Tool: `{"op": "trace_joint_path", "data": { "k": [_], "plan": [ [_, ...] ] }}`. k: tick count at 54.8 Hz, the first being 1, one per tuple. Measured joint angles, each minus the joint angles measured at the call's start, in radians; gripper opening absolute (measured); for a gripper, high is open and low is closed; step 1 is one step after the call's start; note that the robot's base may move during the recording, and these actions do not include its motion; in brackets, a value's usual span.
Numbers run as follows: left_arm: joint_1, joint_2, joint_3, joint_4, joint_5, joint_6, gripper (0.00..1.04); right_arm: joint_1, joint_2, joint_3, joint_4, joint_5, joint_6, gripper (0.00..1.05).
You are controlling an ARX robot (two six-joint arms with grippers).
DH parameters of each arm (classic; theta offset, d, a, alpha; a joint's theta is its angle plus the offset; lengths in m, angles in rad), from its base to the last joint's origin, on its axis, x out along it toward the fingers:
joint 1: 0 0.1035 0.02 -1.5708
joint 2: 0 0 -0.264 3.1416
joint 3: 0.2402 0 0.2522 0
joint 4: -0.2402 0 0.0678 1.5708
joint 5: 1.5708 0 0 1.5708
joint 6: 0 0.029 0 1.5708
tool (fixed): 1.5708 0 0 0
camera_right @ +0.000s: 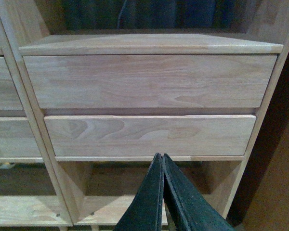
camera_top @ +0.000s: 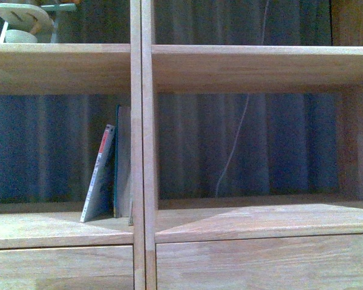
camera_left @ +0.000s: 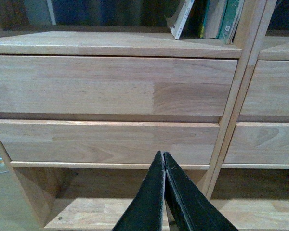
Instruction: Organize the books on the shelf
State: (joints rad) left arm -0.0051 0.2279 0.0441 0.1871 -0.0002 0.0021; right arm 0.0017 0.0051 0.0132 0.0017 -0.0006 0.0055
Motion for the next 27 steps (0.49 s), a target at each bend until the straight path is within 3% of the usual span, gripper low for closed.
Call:
{"op": "trace_joint_path", "data": {
  "k": [11, 15, 27],
  "plan": [
    [0.0, -0.056, -0.033, -0.016, 0.0, 0.0, 0.03, 0.0, 0.0, 0.0, 0.0, 0.0, 0.0, 0.03],
    [0.001, -0.164, -0.033, -0.154, 0.0, 0.0, 0.03, 0.0, 0.0, 0.0, 0.0, 0.001, 0.0, 0.03],
    [0.001, -0.222, -0.033, -0.185, 0.0, 0.0, 0.03, 0.0, 0.0, 0.0, 0.0, 0.0, 0.0, 0.03]
  ]
}}
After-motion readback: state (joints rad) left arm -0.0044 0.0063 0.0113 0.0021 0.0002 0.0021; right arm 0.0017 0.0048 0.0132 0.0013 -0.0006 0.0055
